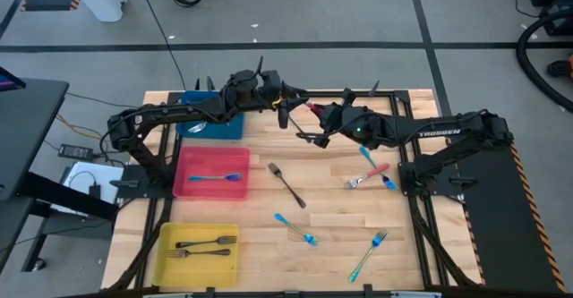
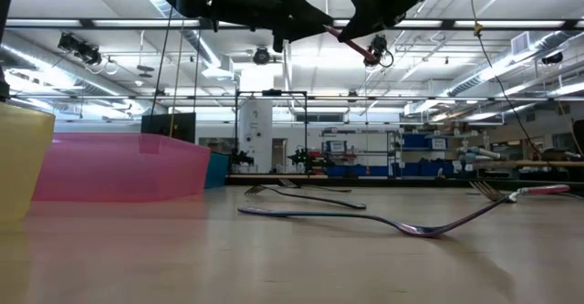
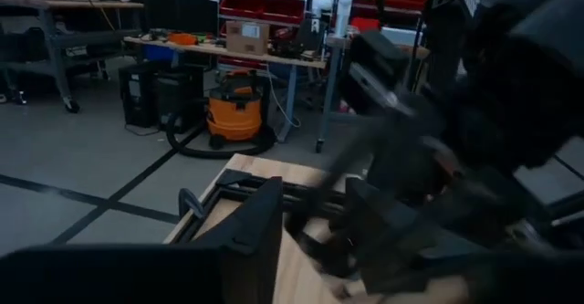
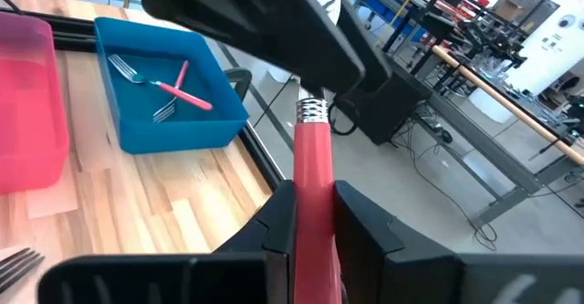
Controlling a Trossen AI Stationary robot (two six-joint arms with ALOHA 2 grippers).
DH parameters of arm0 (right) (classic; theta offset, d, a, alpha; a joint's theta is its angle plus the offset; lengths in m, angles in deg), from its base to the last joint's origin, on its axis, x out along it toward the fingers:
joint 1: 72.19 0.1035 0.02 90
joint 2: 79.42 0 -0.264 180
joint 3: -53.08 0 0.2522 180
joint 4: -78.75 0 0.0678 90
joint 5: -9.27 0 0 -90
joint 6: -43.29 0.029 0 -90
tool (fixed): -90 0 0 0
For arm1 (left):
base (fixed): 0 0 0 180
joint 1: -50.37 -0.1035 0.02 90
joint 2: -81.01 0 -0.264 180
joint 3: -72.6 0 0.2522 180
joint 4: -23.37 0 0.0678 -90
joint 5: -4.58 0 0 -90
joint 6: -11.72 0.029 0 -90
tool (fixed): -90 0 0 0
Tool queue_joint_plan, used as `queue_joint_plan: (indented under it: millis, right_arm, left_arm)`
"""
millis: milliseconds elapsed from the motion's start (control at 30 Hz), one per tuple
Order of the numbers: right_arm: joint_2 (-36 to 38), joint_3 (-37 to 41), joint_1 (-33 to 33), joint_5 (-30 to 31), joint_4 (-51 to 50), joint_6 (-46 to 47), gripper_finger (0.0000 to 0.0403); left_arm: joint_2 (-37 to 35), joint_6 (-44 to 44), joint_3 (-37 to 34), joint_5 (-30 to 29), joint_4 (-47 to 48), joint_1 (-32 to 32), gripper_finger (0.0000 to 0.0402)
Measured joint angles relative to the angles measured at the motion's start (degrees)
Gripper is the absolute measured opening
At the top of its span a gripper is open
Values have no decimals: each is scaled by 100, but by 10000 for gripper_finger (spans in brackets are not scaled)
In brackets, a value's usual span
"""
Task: Sort silverware by color (type)
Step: Put the left pink fork into the blue bin
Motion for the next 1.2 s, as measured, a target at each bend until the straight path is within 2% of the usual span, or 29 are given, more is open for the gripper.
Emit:
queue_joint_plan:
  millis: [267,633,767,1000,1200]
  right_arm:
    - [-4,2,0,23,-28,18,45]
    - [0,-2,4,-234,-37,92,42]
    - [0,-2,4,-236,-80,217,46]
    - [0,-2,4,-275,-178,558,47]
    - [0,-2,-19,-279,-284,603,48]
  left_arm:
    - [-11,249,15,-13,120,55,23]
    - [-8,916,0,-44,556,11,23]
    - [-198,1362,42,-67,1349,-166,23]
    - [-753,2159,281,-794,3450,-541,33]
    - [-1083,2669,328,-2041,4686,-810,25]
